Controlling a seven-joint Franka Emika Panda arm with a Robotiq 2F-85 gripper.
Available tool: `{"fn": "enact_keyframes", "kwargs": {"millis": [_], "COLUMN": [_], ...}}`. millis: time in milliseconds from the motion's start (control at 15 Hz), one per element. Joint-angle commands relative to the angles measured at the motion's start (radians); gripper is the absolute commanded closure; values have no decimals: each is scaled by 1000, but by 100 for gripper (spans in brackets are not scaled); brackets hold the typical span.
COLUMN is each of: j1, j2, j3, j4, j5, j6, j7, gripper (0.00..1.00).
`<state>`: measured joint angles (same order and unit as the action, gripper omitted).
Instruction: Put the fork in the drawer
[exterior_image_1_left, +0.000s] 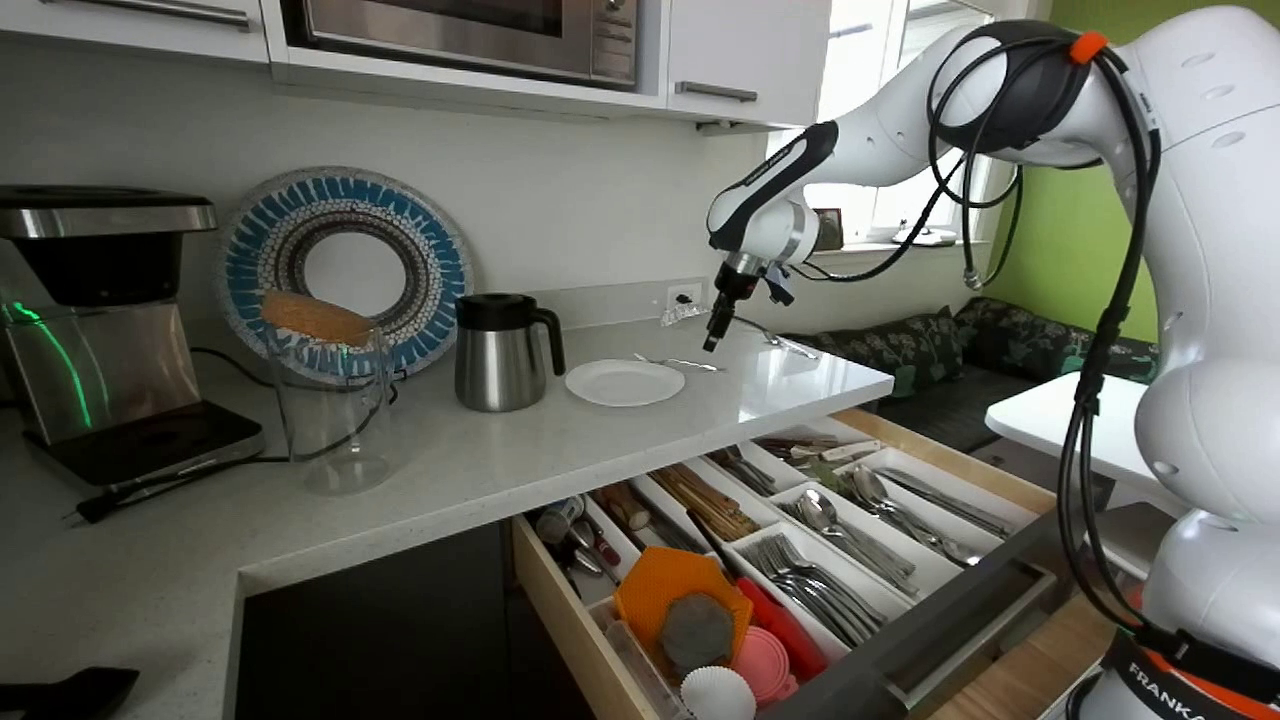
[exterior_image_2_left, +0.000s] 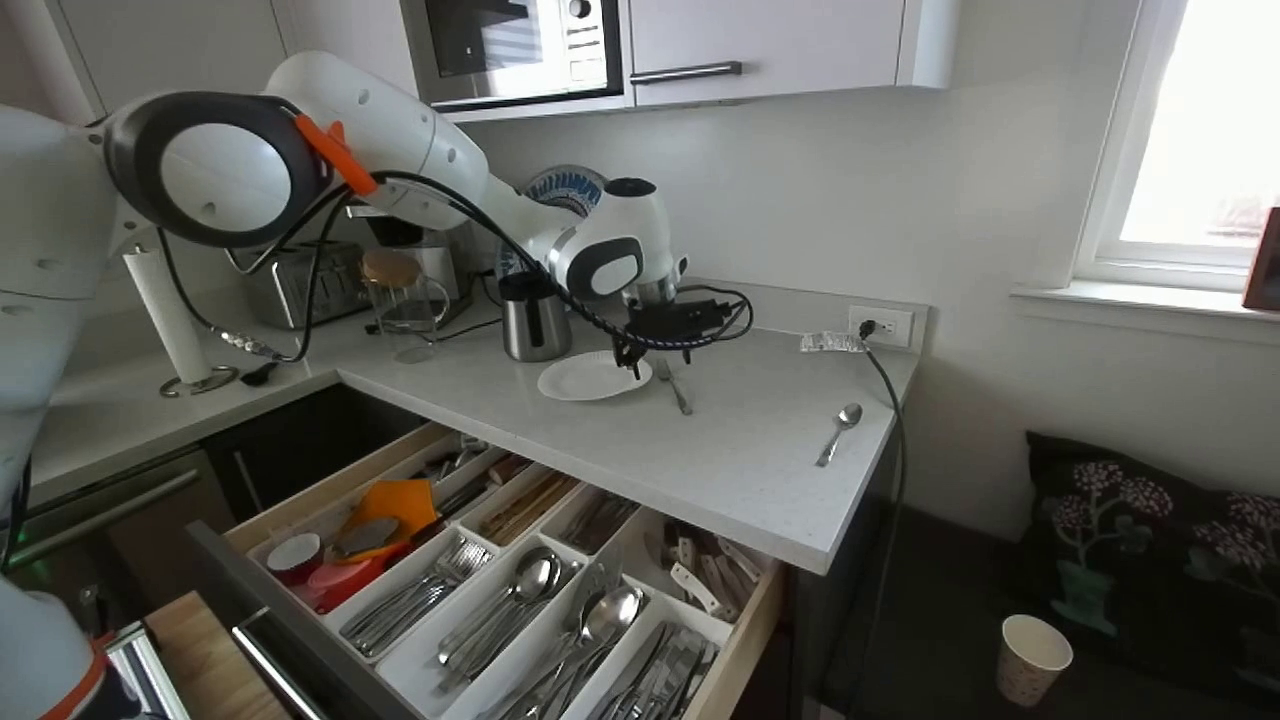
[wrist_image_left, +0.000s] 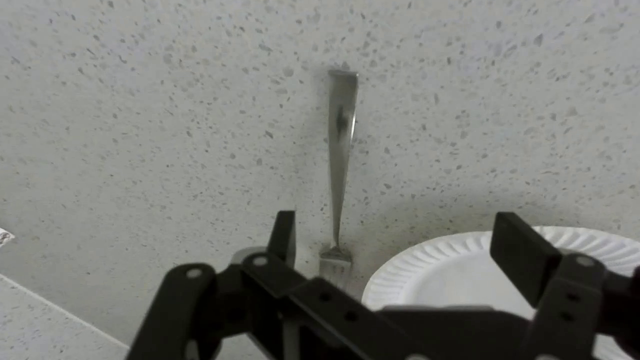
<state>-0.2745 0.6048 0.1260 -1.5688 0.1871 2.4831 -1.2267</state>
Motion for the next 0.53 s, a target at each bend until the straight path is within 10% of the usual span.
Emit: {"fn": "enact_keyframes", "kwargs": {"millis": [0, 467], "j1": [-23, -45], "j2": [90, 203], "j3": [34, 74], "j4": [82, 202], "j5": [42, 63], "j6": [7, 11], "j7": [-44, -61], "gripper": [0, 9]}}
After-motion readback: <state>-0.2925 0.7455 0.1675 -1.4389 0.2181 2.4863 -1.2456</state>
